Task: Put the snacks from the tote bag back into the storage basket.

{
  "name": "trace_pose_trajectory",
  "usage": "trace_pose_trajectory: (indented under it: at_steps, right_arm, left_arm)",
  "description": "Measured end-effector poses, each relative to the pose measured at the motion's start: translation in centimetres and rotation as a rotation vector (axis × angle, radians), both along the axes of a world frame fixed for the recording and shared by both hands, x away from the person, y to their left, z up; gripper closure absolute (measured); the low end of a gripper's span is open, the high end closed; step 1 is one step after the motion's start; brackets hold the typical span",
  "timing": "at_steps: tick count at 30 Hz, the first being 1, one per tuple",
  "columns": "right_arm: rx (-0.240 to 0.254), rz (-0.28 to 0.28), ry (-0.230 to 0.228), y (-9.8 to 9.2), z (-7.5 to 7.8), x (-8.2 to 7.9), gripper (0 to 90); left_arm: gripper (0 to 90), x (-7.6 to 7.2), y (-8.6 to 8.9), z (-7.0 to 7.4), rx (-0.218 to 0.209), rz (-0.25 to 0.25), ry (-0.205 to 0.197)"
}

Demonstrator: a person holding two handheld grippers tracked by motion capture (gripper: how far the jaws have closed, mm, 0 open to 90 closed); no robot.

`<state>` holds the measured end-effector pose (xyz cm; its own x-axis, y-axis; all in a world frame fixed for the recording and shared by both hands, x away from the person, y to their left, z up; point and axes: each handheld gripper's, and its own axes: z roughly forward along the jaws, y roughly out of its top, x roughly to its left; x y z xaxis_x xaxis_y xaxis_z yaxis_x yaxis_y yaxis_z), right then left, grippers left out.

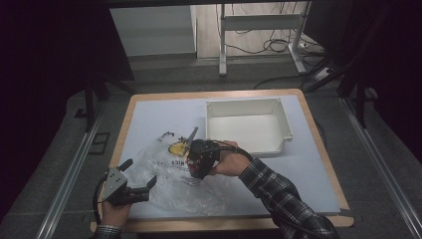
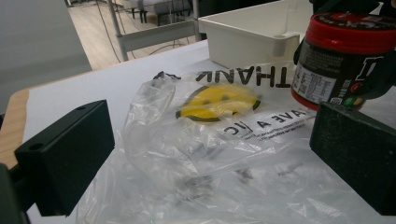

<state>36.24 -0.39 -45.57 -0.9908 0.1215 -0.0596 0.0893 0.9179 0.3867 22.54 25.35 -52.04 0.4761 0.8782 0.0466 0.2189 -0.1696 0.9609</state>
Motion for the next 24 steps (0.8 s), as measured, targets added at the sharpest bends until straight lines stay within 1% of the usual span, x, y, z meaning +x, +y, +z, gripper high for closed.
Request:
trace_pose_trajectory:
  at_steps: [4,14,23,24]
  right_arm:
    - [0.001,-0.008,0.004,-0.6,0.4,-0.1,25.6]
    - [0.012,-0.015,-0.008,-1.9,1.5,-0.4,25.7]
    - [0.01,-0.029,0.002,-3.2,1.8,-0.3,25.6]
    - [0.009,-0.032,-0.002,-3.3,1.8,-0.3,25.6]
  left_arm:
    - [0.0,0.0,0.0,0.0,0.001,-0.001,0.001]
    - [0.0,0.0,-0.1,0.0,0.005,-0.004,0.003]
    - [0.0,0.0,-0.2,0.0,0.007,-0.005,0.004]
    - [0.0,0.0,-0.2,0.0,0.007,-0.005,0.004]
